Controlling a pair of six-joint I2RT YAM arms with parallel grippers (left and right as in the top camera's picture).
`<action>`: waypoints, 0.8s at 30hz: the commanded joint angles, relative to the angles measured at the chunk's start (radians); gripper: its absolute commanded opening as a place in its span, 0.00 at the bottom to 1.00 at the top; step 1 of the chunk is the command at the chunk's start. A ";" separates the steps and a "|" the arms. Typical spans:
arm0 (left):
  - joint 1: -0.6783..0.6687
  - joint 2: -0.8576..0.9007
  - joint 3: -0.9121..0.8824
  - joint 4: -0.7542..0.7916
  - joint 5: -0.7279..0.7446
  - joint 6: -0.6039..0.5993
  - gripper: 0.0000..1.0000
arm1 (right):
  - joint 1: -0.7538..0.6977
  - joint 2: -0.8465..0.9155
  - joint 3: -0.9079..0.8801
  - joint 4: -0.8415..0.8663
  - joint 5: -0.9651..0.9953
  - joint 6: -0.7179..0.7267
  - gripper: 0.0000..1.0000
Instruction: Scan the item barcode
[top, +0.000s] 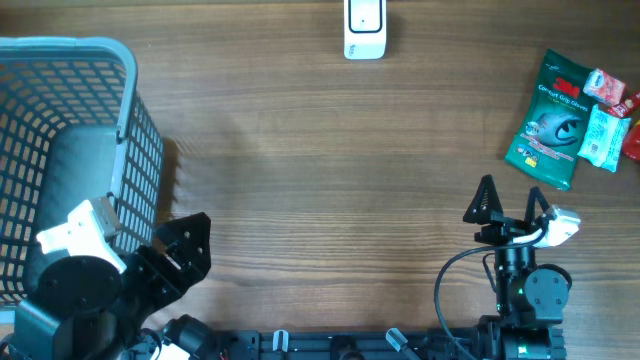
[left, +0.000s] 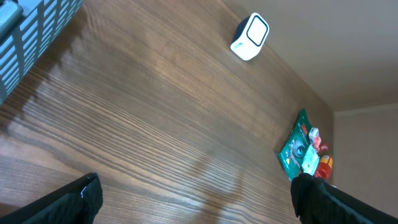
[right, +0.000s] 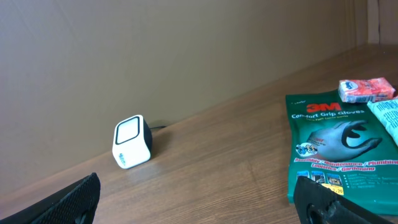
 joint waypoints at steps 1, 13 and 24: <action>-0.006 0.005 0.000 0.002 -0.012 0.019 1.00 | -0.002 -0.009 -0.001 0.005 0.009 -0.023 1.00; -0.006 0.005 0.000 0.002 -0.012 0.019 1.00 | -0.002 -0.009 -0.001 0.005 0.009 -0.023 1.00; 0.007 -0.010 -0.013 0.058 -0.054 0.020 1.00 | -0.002 -0.009 -0.001 0.005 0.009 -0.023 1.00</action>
